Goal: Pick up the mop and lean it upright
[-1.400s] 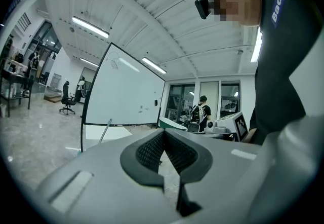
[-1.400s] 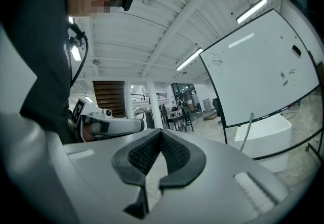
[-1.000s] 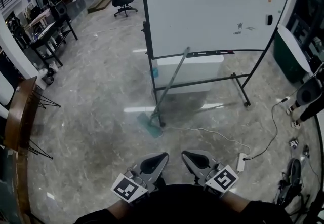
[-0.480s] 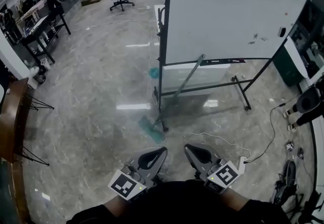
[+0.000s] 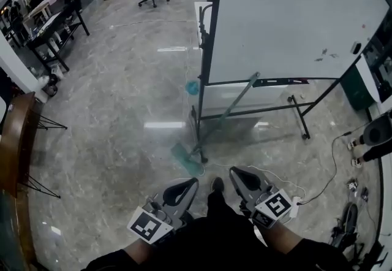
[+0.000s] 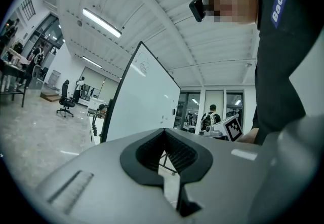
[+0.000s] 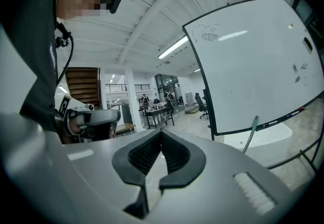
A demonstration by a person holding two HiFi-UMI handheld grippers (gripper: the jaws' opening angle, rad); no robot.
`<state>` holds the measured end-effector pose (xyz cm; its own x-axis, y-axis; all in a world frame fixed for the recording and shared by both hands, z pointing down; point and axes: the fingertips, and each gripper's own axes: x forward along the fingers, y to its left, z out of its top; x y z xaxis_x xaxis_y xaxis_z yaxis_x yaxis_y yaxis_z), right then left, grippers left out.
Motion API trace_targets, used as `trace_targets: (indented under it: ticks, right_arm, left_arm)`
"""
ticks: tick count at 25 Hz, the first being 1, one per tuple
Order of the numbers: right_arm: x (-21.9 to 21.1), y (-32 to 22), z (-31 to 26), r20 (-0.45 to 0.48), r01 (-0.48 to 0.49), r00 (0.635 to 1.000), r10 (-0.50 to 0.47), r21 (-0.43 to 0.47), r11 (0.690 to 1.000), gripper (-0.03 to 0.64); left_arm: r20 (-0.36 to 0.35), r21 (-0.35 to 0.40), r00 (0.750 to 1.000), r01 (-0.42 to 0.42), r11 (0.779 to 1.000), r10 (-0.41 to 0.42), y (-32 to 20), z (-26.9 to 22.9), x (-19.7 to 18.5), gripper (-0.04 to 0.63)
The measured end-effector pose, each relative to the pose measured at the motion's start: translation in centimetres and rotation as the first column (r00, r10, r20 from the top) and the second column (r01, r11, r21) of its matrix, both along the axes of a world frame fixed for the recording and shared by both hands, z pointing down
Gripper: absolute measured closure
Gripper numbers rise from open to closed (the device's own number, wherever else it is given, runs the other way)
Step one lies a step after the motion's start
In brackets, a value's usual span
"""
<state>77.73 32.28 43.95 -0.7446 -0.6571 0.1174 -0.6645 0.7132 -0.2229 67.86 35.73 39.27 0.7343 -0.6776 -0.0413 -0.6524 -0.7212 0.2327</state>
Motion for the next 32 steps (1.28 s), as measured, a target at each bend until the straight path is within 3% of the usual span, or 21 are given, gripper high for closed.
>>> trace_targets:
  ticks: [6,15,20,22,26,32]
  right_arm:
    - [2.3,-8.2,2.2,0.054,0.015,0.998,-0.013,-0.040,0.999,0.612]
    - [6.9,-20.5,7.1,0.036,0.062,0.998,-0.059,-0.095,0.994,0.611]
    - [10.1,-26.7,12.0,-0.013,0.008,1.000,-0.010,-0.180,0.984,0.608]
    - [11.3,-28.9,14.2,-0.034,-0.023,0.999,0.016,-0.216,0.976,0.553]
    - [13.4,-33.2,18.9,-0.077,-0.105,0.993,0.086,-0.291,0.951,0.515]
    - [15.9,-38.5,26.8,-0.151,-0.212,0.975,0.162,-0.418,0.884,0.450]
  left_arm:
    - [0.053,-0.001,0.996,0.076,0.997,-0.075,-6.0,-0.3,0.5,0.577]
    - [0.094,-0.005,0.980,0.178,0.984,-0.176,-14.8,-0.4,4.2,0.577]
    - [0.122,-0.015,0.974,0.194,0.981,-0.190,-17.2,0.1,5.6,0.577]
    - [0.129,-0.015,0.972,0.200,0.980,-0.197,-17.9,0.1,5.5,0.577]
    - [0.142,-0.022,0.966,0.219,0.975,-0.214,-19.0,0.0,5.2,0.577]
    - [0.161,-0.035,0.963,0.223,0.974,-0.215,-19.0,0.4,5.3,0.577]
